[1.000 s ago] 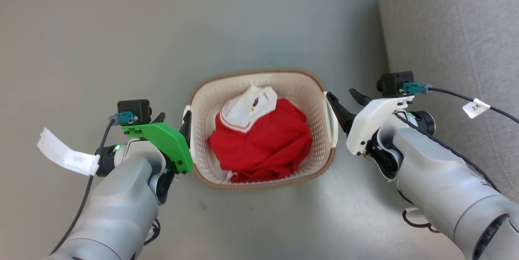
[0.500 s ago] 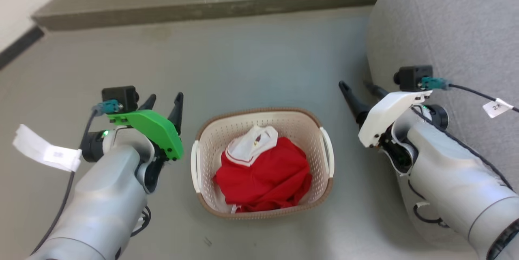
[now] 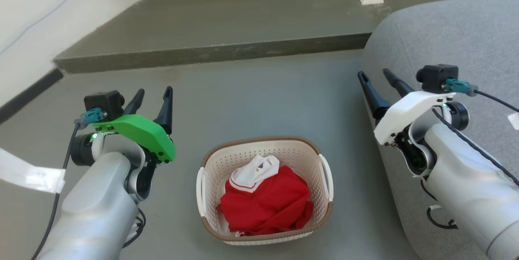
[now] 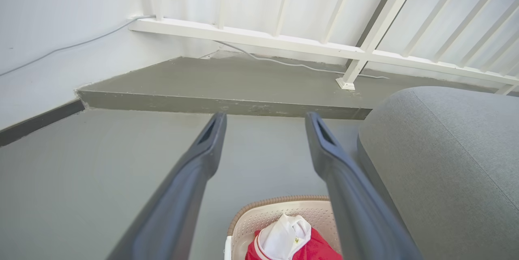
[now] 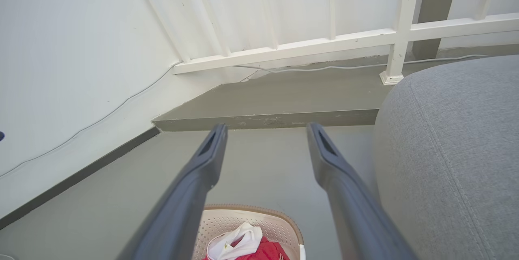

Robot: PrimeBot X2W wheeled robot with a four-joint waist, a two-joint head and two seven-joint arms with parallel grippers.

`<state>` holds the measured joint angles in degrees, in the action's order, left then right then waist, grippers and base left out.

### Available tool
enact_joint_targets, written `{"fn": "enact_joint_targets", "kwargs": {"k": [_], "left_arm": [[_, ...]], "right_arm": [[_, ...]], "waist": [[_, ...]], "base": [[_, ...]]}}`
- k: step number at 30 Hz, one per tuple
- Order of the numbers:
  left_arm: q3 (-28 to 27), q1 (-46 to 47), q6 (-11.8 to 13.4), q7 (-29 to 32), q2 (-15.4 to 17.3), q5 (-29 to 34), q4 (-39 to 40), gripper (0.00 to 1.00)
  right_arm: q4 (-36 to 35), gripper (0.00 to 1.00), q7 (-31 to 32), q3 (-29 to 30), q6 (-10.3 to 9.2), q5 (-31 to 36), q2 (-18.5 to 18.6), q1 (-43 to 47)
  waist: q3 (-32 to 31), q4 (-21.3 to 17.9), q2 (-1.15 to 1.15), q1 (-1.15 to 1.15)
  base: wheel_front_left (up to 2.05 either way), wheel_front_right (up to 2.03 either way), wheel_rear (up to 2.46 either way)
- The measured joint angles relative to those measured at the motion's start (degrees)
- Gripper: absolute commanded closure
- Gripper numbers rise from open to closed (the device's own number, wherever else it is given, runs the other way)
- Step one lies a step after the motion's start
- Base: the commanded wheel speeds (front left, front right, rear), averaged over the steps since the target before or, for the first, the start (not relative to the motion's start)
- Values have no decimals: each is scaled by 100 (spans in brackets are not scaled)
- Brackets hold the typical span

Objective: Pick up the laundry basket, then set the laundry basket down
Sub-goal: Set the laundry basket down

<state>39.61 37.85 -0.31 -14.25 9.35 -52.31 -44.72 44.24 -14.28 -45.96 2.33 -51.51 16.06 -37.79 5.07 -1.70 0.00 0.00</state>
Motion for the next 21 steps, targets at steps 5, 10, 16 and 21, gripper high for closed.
{"fn": "enact_joint_targets", "kwargs": {"k": [5,10,16,21], "left_arm": [[-393,-376,167,-1,115,369,519,0],[-894,-822,357,-2,121,701,1148,0],[-1308,-1352,394,-16,109,1033,1737,0],[-1650,-1802,394,-18,57,1225,2174,0]], "right_arm": [[-557,0,-5,427,-202,342,26,325],[-1179,0,-7,829,-375,764,34,705],[-1741,0,-7,1284,-597,1128,79,1132],[-2146,0,-7,1621,-612,1386,71,1516]], "waist": [[-179,32,0,0],[-253,49,0,0],[-273,61,0,0],[-277,63,0,0]], "base": [[0,0,0],[0,0,0],[0,0,0],[0,0,0]]}}
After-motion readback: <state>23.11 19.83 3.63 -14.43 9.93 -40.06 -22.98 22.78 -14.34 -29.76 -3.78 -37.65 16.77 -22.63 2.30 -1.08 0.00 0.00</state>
